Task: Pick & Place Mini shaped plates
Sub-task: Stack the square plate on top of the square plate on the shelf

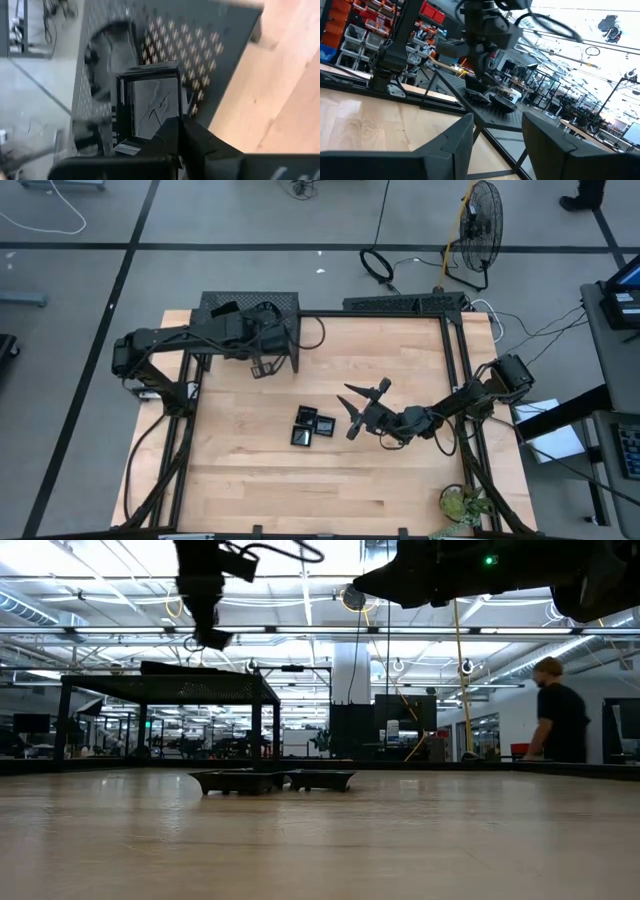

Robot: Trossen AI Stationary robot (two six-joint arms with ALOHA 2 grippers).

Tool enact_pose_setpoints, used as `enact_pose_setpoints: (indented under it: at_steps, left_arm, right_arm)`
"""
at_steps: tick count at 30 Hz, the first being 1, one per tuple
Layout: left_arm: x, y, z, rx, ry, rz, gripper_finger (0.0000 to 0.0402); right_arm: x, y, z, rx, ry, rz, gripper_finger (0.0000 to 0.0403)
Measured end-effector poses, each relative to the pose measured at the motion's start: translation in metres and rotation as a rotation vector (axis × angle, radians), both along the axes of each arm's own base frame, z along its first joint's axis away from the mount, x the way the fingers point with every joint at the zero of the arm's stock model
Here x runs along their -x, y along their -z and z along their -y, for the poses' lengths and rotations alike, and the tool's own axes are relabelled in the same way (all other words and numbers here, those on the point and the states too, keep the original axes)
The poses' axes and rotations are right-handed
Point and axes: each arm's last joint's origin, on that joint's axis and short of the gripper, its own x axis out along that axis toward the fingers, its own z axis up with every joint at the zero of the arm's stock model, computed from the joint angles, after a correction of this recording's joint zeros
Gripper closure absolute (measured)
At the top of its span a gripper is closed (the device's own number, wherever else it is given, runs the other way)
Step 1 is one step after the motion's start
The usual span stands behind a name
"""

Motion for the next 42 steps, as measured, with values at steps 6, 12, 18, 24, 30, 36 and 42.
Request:
enact_pose_setpoints:
  at_steps: [6, 12, 18, 24, 30, 36, 42]
  left_arm:
    - [0.006, 0.006, 0.001, 0.015, -0.032, -0.057, 0.0379]
    - [0.007, 0.015, 0.000, 0.048, -0.019, -0.093, 0.0395]
    - [0.009, 0.021, -0.003, 0.076, -0.005, -0.120, 0.0381]
    - [0.008, 0.024, -0.006, 0.078, 0.017, -0.125, 0.0389]
    - [0.009, 0.024, -0.009, 0.078, 0.011, -0.129, 0.0380]
    - [0.009, 0.024, -0.009, 0.040, -0.005, -0.130, 0.0316]
    - [0.010, 0.023, -0.011, -0.041, -0.025, -0.146, 0.0275]
  right_arm:
    - [0.000, 0.000, 0.000, 0.007, 0.001, -0.004, 0.0248]
    - [0.000, 0.000, 0.000, 0.007, 0.001, -0.004, 0.0248]
    - [0.000, 0.000, 0.000, 0.012, 0.003, -0.008, 0.0248]
    - [0.000, 0.000, 0.000, 0.012, 0.003, -0.008, 0.0248]
    - [0.000, 0.000, 0.000, 0.012, 0.003, -0.008, 0.0248]
    - [0.000, 0.000, 0.000, 0.013, 0.003, -0.008, 0.0248]
    - [0.000, 0.000, 0.000, 0.012, 0.003, -0.008, 0.0248]
